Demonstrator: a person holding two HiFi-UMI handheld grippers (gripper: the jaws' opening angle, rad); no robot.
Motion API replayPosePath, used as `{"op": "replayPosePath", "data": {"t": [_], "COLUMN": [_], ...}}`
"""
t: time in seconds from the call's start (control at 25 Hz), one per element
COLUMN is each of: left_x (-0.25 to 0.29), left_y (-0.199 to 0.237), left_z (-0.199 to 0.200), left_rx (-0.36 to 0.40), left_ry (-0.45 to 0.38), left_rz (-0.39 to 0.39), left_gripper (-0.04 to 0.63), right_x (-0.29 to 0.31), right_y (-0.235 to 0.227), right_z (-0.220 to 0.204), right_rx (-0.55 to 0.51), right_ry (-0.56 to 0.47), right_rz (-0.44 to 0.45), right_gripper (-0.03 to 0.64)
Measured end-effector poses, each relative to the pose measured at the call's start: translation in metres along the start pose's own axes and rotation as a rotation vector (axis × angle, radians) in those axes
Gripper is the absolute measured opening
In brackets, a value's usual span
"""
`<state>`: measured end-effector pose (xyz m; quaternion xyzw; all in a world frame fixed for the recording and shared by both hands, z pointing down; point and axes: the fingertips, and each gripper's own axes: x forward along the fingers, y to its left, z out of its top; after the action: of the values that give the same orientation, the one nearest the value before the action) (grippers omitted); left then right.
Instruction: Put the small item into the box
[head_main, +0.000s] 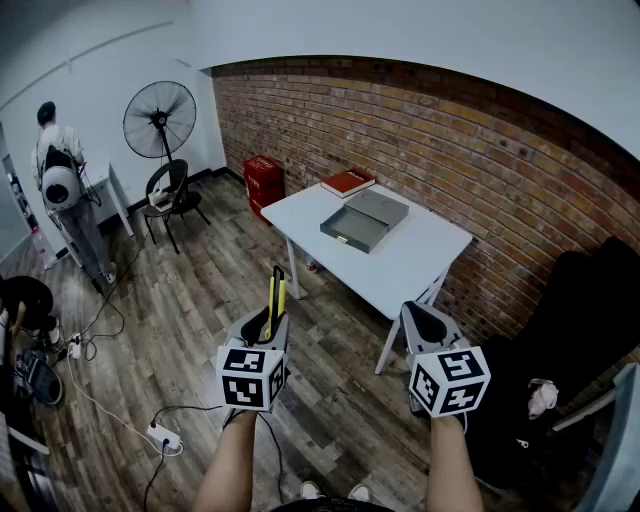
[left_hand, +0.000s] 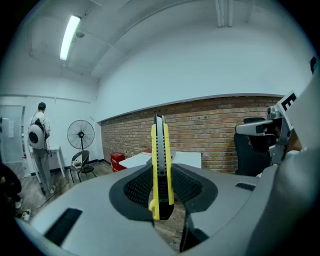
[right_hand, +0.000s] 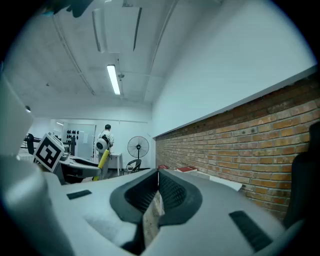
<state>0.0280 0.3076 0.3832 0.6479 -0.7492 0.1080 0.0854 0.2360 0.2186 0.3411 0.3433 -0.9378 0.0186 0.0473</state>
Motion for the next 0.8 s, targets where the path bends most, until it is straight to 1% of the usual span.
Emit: {"op": "replayPosePath", "data": {"t": [0.12,0.4,0.6,0.8], "left_x": [-0.002,-0.005,-0.001,0.013], "left_y": [0.015,0.038,0.048,0.051], "left_z": [-0.001,-0.008,-0.013,-0.013], "left_rx": [-0.003,-0.006,-0.009,-0.006], "left_ry": [0.001,-0.001,0.006,0.002], "left_rz": [-0.007,-0.040,-0.050,-0.053], "left_gripper": [0.129,0.129,0.129,0.129], "right_x": [0.005,0.006,0.019,0.034], "right_y": [0.013,0.030,0.037,0.033], "right_z": [0.002,-0.006,-0.006,-0.009], "right_rx": [-0.014,0.000,0.007,0.005], "right_ry": [0.005,0.021,0.023,0.026], "right_rz": [-0.009,-0.053,-0.056,-0.049], "right_gripper": [0.021,0.021,0.021,0.021]}}
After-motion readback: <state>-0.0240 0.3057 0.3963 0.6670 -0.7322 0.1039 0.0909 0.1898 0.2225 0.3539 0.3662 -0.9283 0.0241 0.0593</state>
